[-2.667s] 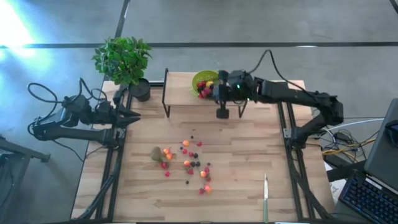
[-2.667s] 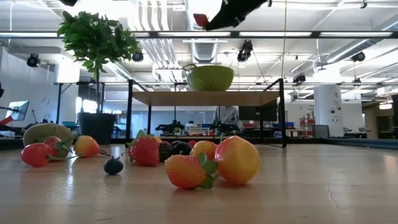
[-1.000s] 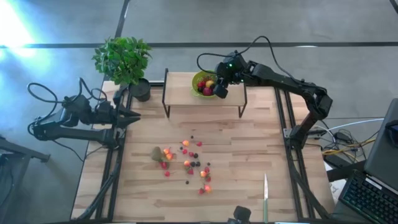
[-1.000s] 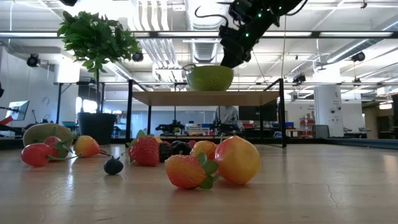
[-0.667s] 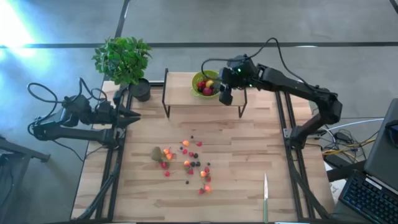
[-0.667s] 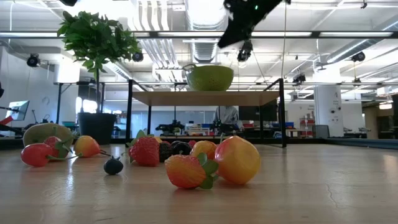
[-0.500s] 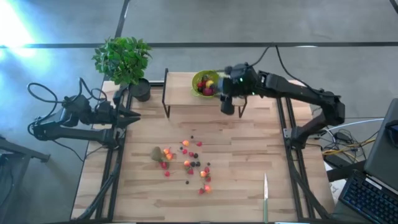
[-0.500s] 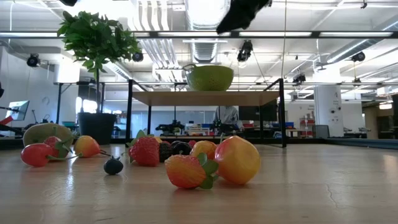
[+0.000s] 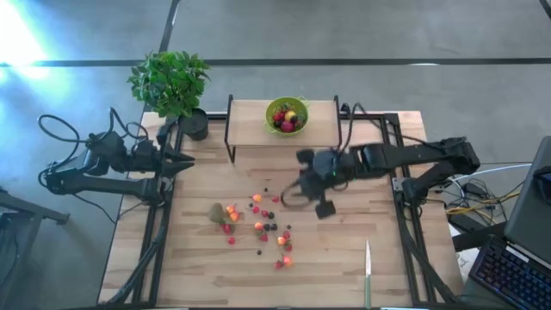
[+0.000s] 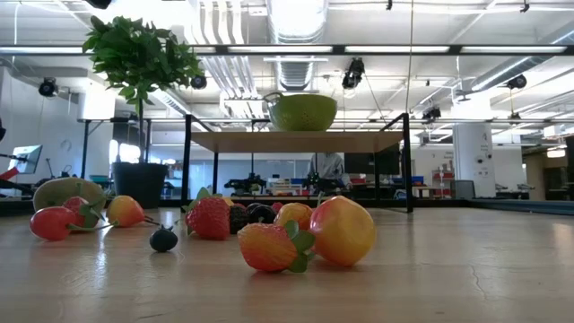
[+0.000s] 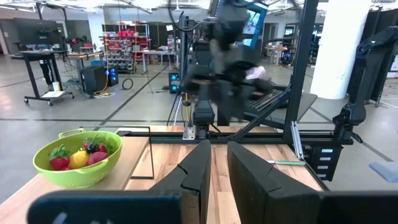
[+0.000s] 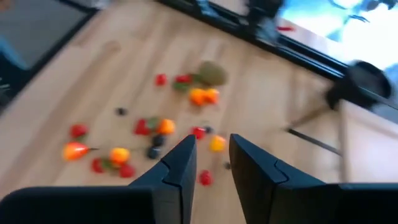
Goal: Pick & Place Fruit
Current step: Put the yellow peach into the green strainer bowl on the shelf
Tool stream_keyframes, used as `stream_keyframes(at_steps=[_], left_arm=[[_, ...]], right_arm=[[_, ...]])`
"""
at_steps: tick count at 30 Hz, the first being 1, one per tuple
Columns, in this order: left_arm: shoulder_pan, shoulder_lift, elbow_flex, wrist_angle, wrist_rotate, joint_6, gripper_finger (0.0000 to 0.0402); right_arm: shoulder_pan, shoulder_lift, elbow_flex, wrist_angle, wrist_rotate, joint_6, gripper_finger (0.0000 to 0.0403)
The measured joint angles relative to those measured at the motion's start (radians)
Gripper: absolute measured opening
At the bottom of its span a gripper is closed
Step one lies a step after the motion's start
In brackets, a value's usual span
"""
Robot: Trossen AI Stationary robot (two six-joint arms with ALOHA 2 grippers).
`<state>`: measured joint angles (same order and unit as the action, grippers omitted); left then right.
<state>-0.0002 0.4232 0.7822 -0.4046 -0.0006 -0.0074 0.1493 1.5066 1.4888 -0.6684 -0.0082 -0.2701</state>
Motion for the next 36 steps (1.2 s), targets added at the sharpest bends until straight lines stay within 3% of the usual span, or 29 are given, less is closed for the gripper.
stream_keyframes(at_steps=[16,23,36], left_arm=[[0.0,0.0,0.0,0.0,0.0,0.0,0.0062],[0.0,0.0,0.0,0.0,0.0,0.0,0.0062],[-0.001,0.0,0.0,0.0,0.0,0.0,0.0062]], right_arm=[[0.216,0.156,-0.022,0.016,0.001,0.043,0.0065],[0.259,0.233,-0.022,0.036,0.001,0.053,0.0091],[0.304,0.406,-0.022,0.089,0.003,-0.074,0.0165]])
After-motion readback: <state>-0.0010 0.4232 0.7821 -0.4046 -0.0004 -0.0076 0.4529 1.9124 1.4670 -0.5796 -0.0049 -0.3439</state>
